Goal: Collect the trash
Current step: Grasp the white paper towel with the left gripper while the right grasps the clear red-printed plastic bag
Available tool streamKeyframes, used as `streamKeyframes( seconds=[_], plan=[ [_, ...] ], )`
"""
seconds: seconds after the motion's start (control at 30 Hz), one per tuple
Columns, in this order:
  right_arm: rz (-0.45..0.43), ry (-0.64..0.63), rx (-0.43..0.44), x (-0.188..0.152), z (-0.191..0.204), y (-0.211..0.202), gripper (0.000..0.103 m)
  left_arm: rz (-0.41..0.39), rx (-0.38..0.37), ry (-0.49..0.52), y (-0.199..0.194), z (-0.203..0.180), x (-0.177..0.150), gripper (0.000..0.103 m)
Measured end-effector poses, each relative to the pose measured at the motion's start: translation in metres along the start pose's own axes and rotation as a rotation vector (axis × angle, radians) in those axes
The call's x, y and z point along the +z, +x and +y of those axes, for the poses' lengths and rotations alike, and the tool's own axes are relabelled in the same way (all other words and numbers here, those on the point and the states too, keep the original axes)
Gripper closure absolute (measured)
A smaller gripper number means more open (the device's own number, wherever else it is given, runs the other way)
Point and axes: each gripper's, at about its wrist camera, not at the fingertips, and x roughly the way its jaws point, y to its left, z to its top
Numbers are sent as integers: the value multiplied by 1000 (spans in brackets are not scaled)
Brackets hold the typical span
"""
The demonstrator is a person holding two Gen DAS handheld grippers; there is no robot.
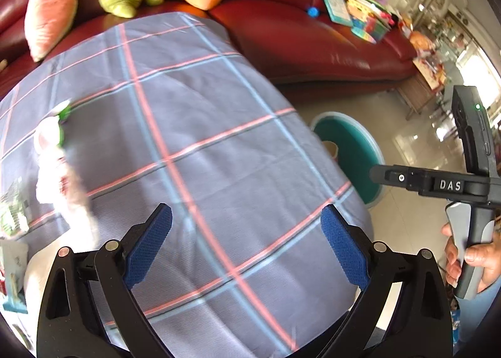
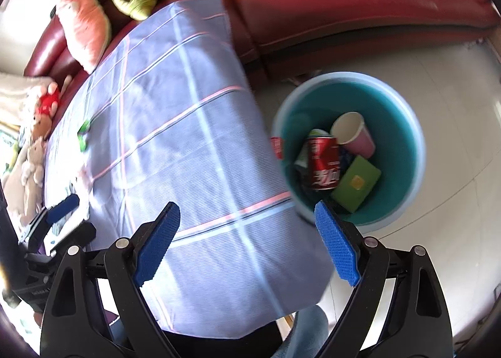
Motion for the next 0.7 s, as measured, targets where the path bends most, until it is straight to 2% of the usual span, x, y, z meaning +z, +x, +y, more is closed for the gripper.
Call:
streamKeyframes(
  seconds=[0.33, 0.47, 0.57, 0.7],
  plan=[
    [38, -165, -12, -4, 108, 14, 19, -57, 44, -124, -53, 96, -31, 7],
    [64, -242, 3, -11, 156, 27, 19, -69, 90, -156, -77, 134, -48, 7],
    [83, -282, 15, -16, 181, 35, 19, -52, 147, -184, -85, 164, -62, 4],
    [100, -312, 26, -23, 204, 43, 19, 12, 143, -226, -77, 191, -77, 4]
  ],
)
